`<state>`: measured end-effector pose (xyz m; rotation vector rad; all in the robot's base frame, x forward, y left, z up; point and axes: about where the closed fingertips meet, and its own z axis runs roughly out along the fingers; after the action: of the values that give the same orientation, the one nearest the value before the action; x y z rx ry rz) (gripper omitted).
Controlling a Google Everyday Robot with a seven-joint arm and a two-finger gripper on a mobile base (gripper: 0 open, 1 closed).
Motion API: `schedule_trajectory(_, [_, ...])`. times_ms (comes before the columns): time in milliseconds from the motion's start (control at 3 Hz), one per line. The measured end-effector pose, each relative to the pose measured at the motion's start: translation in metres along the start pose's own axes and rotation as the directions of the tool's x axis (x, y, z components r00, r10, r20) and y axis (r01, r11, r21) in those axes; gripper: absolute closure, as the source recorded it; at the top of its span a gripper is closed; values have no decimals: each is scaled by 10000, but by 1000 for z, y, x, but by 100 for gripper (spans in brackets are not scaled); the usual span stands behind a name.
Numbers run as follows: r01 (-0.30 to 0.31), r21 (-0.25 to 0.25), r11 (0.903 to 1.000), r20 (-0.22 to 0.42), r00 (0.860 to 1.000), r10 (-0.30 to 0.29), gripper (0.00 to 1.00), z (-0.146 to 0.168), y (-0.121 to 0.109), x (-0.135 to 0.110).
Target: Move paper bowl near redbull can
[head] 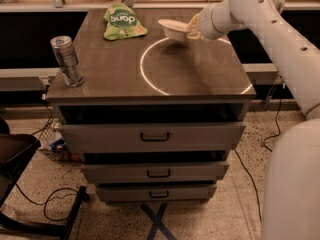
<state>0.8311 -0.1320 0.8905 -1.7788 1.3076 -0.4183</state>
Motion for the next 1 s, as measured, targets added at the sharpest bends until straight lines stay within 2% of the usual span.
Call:
schedule_trajectory(333, [849,285,9960,-190,9963,-844,100,-17,-25,-2])
schedule_trajectory(667, [1654,607,9844,42,9861,-1660,100,-39,-40,-19])
schedule_trajectory(1000, [2412,1023,9651,533,9674,-2474,100,-67,-43,-49])
